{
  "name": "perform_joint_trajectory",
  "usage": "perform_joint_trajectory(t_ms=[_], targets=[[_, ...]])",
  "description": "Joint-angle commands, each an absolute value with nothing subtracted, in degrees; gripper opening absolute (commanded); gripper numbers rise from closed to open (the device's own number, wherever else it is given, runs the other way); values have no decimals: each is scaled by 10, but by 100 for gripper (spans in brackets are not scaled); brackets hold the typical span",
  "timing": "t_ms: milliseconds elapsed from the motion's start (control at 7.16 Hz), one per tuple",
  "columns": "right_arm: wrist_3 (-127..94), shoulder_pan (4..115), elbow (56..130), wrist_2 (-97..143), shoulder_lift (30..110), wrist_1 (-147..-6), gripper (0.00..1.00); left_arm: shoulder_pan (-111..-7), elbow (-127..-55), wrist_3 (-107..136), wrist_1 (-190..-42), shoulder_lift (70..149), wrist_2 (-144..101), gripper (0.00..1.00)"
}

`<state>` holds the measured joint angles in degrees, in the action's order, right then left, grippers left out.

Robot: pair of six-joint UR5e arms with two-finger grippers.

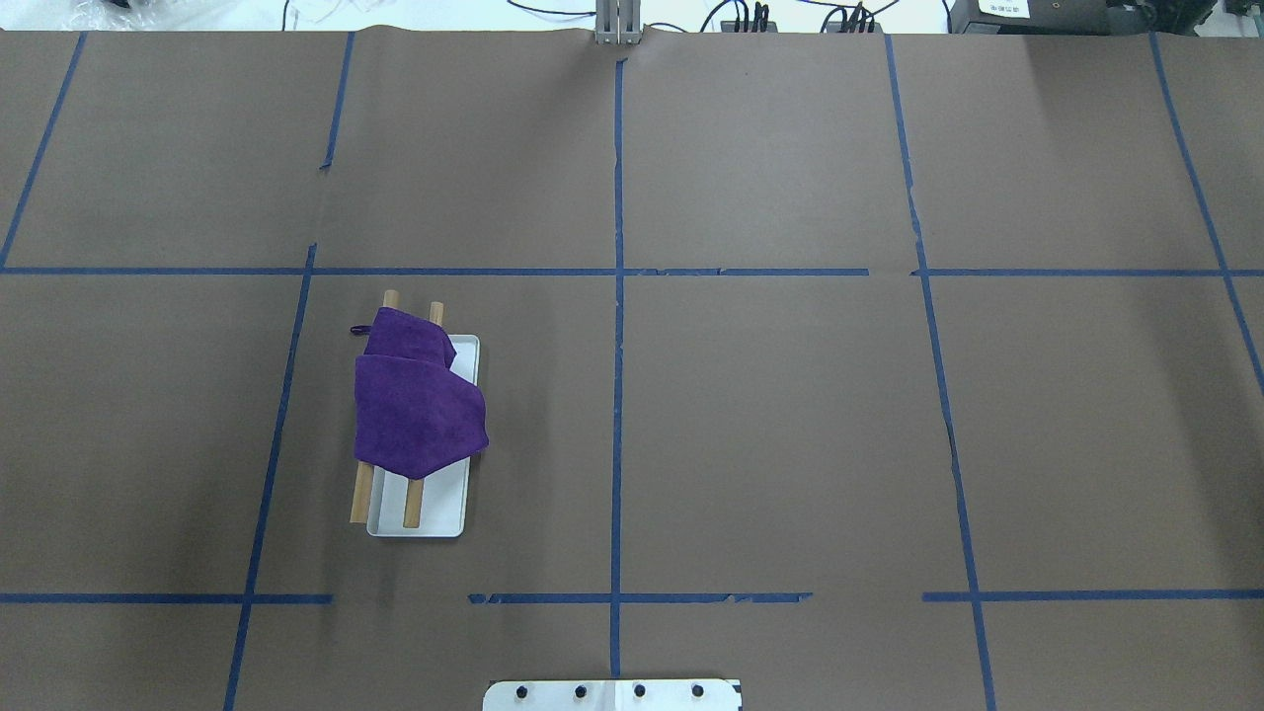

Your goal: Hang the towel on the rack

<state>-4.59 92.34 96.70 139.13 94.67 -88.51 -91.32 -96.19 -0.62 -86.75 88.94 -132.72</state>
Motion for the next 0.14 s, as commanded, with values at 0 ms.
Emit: perform_joint_trajectory(t_ms=[0], targets=[[-47, 923, 968, 1391, 947, -885, 100, -913, -962, -6, -867, 889, -1327, 100]])
